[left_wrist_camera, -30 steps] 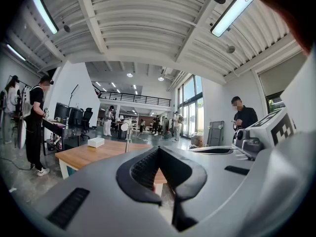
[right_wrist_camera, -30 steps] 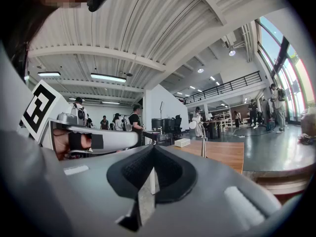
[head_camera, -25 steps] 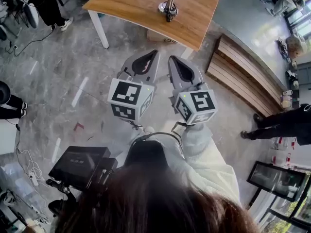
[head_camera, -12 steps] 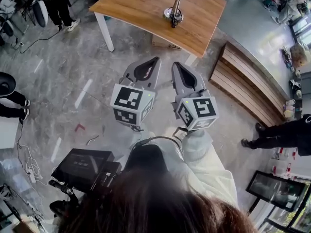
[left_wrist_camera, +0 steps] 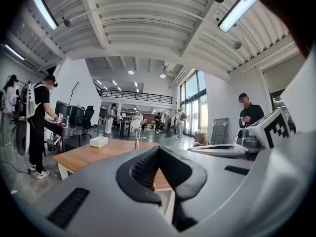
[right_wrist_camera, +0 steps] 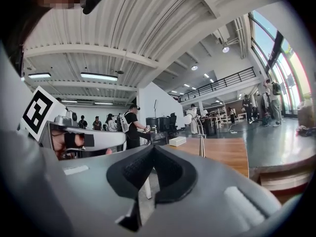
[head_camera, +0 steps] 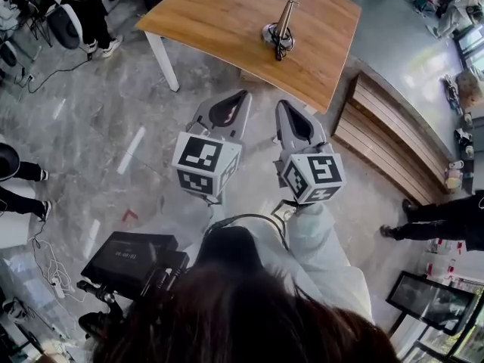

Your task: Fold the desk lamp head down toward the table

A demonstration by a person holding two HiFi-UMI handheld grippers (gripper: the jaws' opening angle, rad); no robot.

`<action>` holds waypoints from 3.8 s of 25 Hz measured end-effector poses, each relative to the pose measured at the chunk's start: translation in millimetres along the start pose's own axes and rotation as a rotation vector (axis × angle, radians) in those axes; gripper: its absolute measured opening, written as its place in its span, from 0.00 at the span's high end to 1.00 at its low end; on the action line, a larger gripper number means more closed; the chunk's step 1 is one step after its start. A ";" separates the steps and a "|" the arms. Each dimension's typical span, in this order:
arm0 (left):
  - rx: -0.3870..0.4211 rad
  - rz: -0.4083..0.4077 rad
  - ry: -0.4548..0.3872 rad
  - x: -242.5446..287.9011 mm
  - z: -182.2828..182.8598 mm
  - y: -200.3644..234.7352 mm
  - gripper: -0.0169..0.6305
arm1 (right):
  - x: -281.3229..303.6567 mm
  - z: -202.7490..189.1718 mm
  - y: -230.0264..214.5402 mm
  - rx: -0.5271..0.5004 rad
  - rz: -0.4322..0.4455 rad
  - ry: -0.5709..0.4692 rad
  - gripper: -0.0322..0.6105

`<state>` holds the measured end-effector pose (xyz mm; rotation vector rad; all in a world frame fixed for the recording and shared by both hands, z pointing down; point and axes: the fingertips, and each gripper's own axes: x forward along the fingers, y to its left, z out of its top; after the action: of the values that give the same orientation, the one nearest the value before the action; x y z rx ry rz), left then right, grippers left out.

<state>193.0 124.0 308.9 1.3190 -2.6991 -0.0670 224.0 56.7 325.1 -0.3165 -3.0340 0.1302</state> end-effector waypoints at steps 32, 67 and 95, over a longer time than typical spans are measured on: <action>-0.028 -0.413 0.252 442.0 -19.7 195.3 0.97 | 311.1 16.4 -326.8 0.160 -0.258 0.079 0.95; 0.045 -0.897 0.472 556.3 -90.0 172.0 0.75 | 404.3 23.3 -363.4 1.423 0.592 0.279 0.65; 0.104 -0.941 0.534 559.8 -99.5 171.5 0.77 | 402.1 -18.9 -279.6 0.942 0.708 0.459 0.83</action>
<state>-266.8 -209.6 482.1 2.1326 -1.5062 0.2877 -222.6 -130.3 401.8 -1.0764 -1.9793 1.2438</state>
